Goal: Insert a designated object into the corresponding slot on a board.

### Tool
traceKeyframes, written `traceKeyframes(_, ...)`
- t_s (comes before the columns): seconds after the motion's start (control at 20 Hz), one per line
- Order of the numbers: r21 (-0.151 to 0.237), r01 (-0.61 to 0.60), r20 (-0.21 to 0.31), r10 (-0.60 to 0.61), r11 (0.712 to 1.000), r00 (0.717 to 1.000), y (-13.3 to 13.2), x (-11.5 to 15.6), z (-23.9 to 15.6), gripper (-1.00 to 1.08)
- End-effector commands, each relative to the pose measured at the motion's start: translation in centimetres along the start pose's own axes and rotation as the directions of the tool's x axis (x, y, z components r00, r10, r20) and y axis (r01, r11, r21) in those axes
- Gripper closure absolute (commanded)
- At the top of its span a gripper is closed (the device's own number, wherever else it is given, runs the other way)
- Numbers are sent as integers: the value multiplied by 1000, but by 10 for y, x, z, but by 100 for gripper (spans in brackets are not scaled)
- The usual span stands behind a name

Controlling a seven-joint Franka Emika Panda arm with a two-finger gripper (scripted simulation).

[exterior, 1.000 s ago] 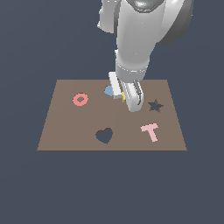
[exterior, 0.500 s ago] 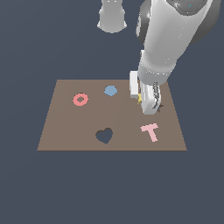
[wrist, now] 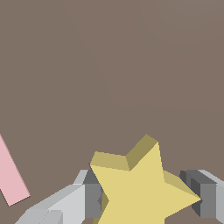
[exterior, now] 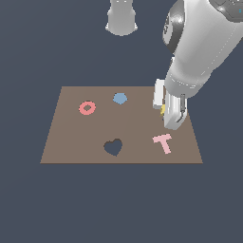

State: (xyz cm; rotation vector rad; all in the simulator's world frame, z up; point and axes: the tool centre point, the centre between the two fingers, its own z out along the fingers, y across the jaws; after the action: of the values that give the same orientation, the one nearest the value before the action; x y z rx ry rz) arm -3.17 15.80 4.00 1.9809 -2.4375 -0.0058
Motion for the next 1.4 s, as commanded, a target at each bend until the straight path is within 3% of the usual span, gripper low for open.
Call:
traceKeyframes(0.0,0,-29,0,29,1000,1000,-3,-7,0,108)
traceKeyframes(1.0,0,-67,-1,67,998,998,-7,-15,10,108)
traceKeyframes(1.05,0,-67,-1,67,998,998,-7,-15,10,-92)
traceKeyframes(1.35,0,-67,-1,67,998,998,-7,-15,10,-92)
